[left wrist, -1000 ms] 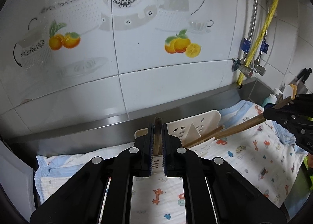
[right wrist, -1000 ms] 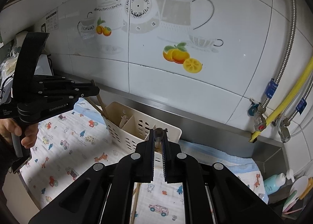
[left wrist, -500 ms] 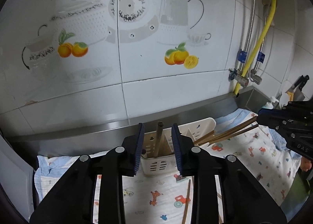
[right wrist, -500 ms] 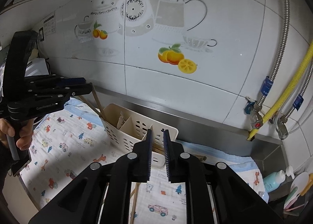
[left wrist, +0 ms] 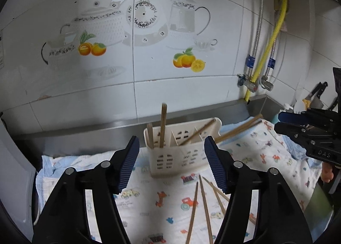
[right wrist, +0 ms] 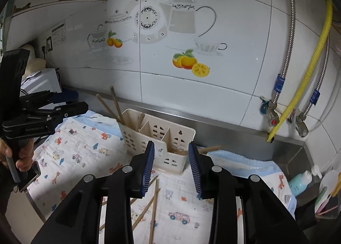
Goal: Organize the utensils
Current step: 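Move both open tools back down toward the remaining chopsticks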
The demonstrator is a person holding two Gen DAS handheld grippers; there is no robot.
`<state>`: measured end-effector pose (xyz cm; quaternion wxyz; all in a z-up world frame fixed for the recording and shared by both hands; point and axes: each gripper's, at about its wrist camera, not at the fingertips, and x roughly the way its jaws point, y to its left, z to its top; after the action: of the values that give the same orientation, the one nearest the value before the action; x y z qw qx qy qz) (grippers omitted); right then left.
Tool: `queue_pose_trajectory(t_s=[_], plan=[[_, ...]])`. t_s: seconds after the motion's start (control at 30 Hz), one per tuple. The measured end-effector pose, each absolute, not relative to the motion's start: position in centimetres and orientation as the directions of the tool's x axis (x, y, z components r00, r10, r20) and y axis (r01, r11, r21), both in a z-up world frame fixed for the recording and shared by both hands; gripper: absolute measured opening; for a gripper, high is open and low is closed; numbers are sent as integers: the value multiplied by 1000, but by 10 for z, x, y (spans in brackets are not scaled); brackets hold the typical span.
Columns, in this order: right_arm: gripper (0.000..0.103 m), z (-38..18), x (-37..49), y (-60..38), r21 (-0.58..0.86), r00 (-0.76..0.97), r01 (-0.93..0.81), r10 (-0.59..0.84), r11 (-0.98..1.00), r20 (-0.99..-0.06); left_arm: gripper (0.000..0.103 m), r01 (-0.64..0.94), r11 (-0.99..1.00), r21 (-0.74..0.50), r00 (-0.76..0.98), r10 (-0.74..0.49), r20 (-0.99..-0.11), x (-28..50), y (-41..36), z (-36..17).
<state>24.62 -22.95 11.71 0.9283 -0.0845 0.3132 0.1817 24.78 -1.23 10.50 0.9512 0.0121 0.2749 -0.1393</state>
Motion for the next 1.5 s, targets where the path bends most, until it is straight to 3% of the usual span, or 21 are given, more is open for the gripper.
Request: queue_pose_trajectory(t_s=[0.57, 0.77, 0.8, 1.1, 1.5], plan=[[57, 70, 178, -237, -39, 750, -372, 275, 927, -602, 82, 243, 967, -71, 767, -236, -597, 197, 0, 37], [69, 45, 166, -244, -9, 737, -351, 270, 936, -619, 89, 235, 970, -64, 751, -223, -621, 184, 2, 15], [77, 42, 164, -246, -2, 736, -346, 270, 938, -620, 90, 233, 971, -56, 749, -216, -626, 182, 2, 10], [85, 4, 152, -257, 36, 709, -307, 254, 951, -658, 91, 228, 971, -69, 699, -213, -683, 170, 4, -36], [86, -50, 138, -256, 42, 659, -304, 241, 952, -713, 91, 227, 972, -64, 636, -198, -746, 162, 4, -82]])
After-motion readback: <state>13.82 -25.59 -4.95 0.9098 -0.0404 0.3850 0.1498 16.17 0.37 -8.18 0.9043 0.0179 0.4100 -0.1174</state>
